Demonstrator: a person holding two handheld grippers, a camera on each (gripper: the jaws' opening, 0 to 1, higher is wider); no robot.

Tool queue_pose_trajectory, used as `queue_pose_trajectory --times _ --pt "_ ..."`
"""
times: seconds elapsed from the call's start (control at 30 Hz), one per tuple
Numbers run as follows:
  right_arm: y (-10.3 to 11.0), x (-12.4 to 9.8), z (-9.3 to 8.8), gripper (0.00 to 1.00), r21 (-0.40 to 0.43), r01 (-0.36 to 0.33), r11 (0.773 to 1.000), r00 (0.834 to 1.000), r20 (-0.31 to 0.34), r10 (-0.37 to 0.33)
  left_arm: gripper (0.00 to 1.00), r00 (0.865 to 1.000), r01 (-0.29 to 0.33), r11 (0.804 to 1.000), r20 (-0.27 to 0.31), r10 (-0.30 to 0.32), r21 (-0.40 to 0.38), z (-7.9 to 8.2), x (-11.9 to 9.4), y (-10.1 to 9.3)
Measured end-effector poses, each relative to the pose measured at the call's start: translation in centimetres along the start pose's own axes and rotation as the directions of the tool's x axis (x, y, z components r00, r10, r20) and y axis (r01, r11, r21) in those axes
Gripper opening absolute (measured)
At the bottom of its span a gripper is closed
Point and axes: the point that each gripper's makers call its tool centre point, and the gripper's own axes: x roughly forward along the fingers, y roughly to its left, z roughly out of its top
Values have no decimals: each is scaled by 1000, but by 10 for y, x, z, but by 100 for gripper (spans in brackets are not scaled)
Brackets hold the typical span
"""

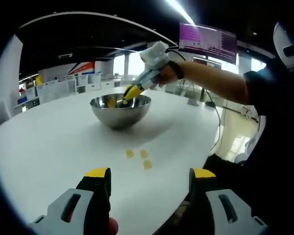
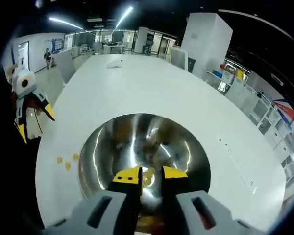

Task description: Pick up the QQ candy scattered on the table and place it into the stainless steel bowl on the table

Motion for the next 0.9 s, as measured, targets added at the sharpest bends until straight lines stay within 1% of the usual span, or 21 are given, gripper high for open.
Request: queue_pose_trajectory --times 0.1,0.23,0.33,0.47,0.6,0.67,0.77,0.8,0.9 --pt "3 -6 4 18 -6 7 1000 1000 10 -7 65 1000 3 1000 0 -3 3 1 0 -1" --pt "-7 -12 9 18 -9 24 1000 999 25 -24 65 1000 1 1000 0 -1 6 2 0 -1" --pt "-7 -21 14 18 -19 42 999 998 37 -41 65 1000 -1 1000 1 1 7 3 -1 -2" --pt "0 -43 23 18 -38 60 997 995 83 -57 65 1000 -1 1000 1 1 8 3 -1 -4" --pt "5 -70 24 18 -38 88 995 987 135 -82 65 1000 -5 1000 -5 5 7 2 -2 -4" --pt "6 -85 23 18 -11 106 994 980 172 -102 65 1000 -6 1000 -4 7 12 3 -2 -5" --pt "6 -106 20 18 42 143 989 963 225 -149 65 1000 -4 1000 2 4 15 7 -1 -8" --pt "6 -115 18 18 70 150 986 954 253 -163 65 1000 -4 1000 3 4 17 8 0 -8" --pt "8 -132 11 18 142 156 977 931 309 -194 65 1000 -2 1000 1 2 18 8 1 -10"
